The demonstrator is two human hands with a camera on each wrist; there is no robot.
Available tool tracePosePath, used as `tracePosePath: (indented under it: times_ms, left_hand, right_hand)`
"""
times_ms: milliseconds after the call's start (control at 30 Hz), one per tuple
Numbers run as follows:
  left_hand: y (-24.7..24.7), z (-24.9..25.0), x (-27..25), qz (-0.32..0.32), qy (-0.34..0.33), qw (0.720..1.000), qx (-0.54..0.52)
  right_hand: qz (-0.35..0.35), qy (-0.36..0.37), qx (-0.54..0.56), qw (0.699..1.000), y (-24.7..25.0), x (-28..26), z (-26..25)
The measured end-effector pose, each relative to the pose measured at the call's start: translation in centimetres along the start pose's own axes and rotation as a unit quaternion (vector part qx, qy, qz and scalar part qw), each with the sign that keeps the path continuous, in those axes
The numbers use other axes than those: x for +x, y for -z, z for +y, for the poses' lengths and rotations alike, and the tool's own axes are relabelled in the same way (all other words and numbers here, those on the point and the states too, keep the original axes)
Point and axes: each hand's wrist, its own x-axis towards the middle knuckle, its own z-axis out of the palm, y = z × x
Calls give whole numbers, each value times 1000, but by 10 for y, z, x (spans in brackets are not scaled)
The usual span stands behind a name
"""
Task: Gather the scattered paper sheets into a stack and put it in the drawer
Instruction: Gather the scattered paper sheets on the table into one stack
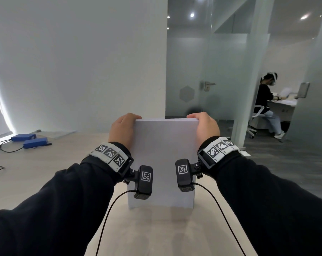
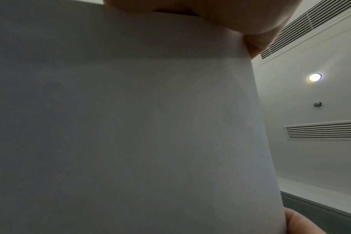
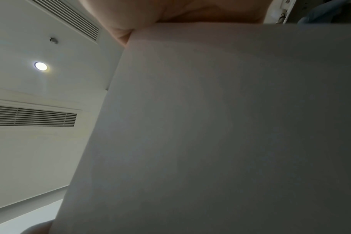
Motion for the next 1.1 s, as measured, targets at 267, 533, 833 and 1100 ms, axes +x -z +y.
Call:
tracePosePath:
  times_ms: [267, 533, 833, 1100]
  left_hand:
    - [4, -20, -14, -14, 54, 997, -57]
    - [2, -90, -50, -56, 75, 987, -127]
    - [-3, -95, -46, -59, 85, 985, -141]
    - [-1, -118, -62, -80, 121, 983, -111]
  right_hand:
    - [-8, -18, 36, 999, 1, -15, 20]
    - [-96, -79, 145, 982, -4, -47, 85]
    - [-113, -87, 177, 974, -11, -50, 93]
    - [-123, -120, 142, 975, -13, -70, 117]
